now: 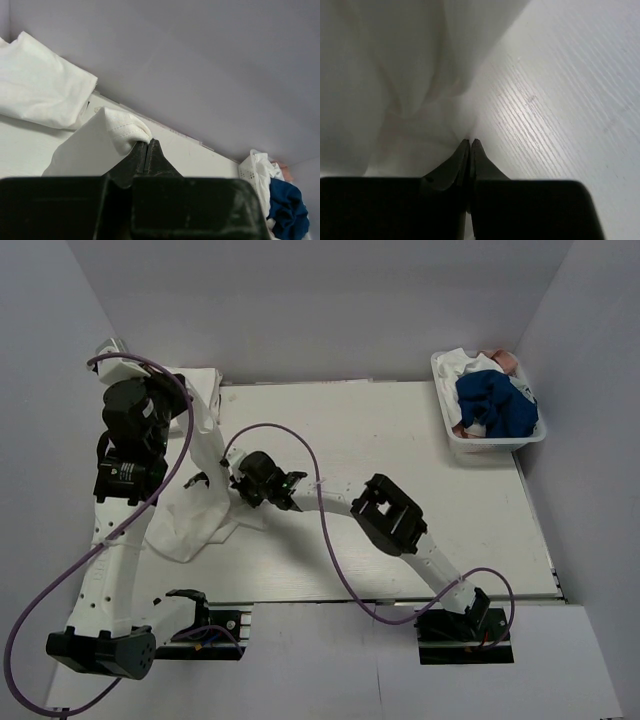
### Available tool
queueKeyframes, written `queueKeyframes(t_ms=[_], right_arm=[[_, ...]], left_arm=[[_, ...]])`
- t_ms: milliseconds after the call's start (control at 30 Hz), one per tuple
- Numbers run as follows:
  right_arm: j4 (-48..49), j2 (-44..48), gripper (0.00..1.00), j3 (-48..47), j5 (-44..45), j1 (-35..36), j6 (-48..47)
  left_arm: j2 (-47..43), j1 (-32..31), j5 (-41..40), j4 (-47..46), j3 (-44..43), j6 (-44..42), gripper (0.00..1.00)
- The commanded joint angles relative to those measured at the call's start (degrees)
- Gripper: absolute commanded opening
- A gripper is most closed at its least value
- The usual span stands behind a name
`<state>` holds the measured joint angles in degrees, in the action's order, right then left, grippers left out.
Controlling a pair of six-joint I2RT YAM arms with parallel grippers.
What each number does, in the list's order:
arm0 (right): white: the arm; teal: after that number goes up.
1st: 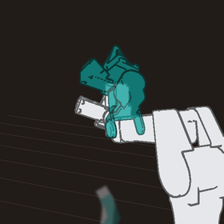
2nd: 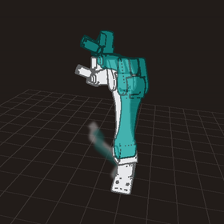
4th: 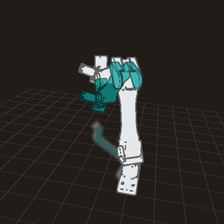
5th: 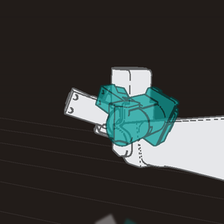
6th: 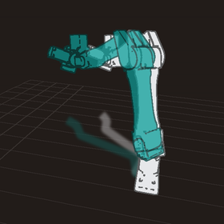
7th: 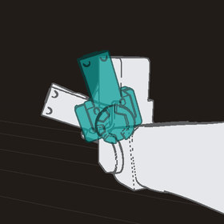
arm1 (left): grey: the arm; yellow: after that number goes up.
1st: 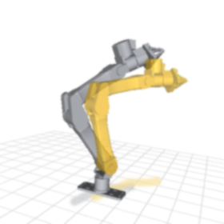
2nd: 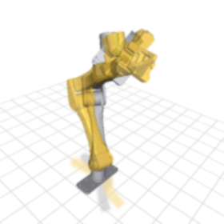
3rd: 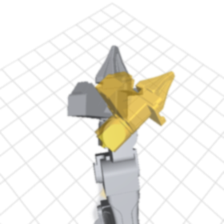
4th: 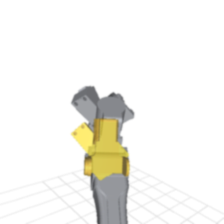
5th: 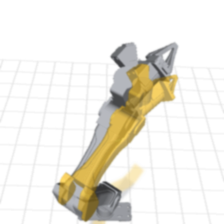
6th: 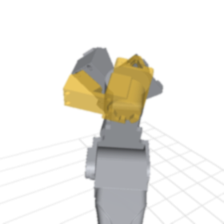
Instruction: Fold and stack the t-shirts
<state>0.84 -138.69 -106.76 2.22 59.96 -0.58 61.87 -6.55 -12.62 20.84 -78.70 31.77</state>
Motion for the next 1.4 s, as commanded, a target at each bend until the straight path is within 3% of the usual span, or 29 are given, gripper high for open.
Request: queueKeyframes(t_ms=[0, 133, 267, 400, 567, 733, 867, 900, 933, 967, 1167, 1367], right_arm=[[9.76, 7.63, 0.00, 10.38, 4.62, -0.81, 3.12], [17.96, 22.92, 0.00, 30.01, 15.41, -1.87, 6.72], [13.50, 38.81, 0.00, 42.31, 26.76, -5.55, 11.73], [8.76, 49.29, 0.00, 59.76, 29.32, -12.05, 17.44], [1.89, 58.44, 0.00, 66.32, 36.97, -17.07, 20.00], [-4.35, 61.79, 0.00, 65.54, 39.45, -20.85, 23.69], [-5.67, 61.97, 0.30, 61.34, 35.58, -20.95, 22.21], [-6.02, 61.88, 0.68, 60.62, 33.83, -21.12, 21.50], [-6.46, 61.53, 0.85, 59.31, 29.81, -20.86, 20.63], [-6.29, 61.18, 0.90, 58.60, 26.38, -20.16, 18.10], [-4.18, 57.58, 0.90, 58.25, 17.56, -15.50, 9.64], [-10.07, 47.48, 0.85, 54.47, 25.37, -12.06, 8.23]], left_arm=[[-2.54, -0.13, -3.72, 0.17, -0.15, -0.83, 0.00], [-3.07, -0.13, -7.15, 0.69, 0.47, -0.83, 0.00], [-3.07, -0.13, -8.65, 1.22, 2.57, -0.31, 0.00], [-3.07, 0.48, -6.20, -0.01, 7.93, 1.01, 0.00], [0.36, 0.48, -6.19, 0.52, 12.94, 3.04, 0.00], [1.15, 0.48, -9.25, 1.40, 19.80, 6.18, 0.00], [1.15, 0.48, -9.80, 1.31, 24.72, 6.20, 0.00], [1.15, 0.48, -9.27, 1.31, 24.73, 6.20, 0.00], [1.15, 0.48, -8.13, 0.44, 26.21, 6.20, 0.00], [1.15, 0.48, -8.12, 0.43, 26.83, 6.20, 0.00], [1.15, 0.48, -8.12, -0.45, 27.98, 5.58, 0.00], [1.15, 0.48, -8.74, -0.45, 28.51, 5.58, 0.00]])
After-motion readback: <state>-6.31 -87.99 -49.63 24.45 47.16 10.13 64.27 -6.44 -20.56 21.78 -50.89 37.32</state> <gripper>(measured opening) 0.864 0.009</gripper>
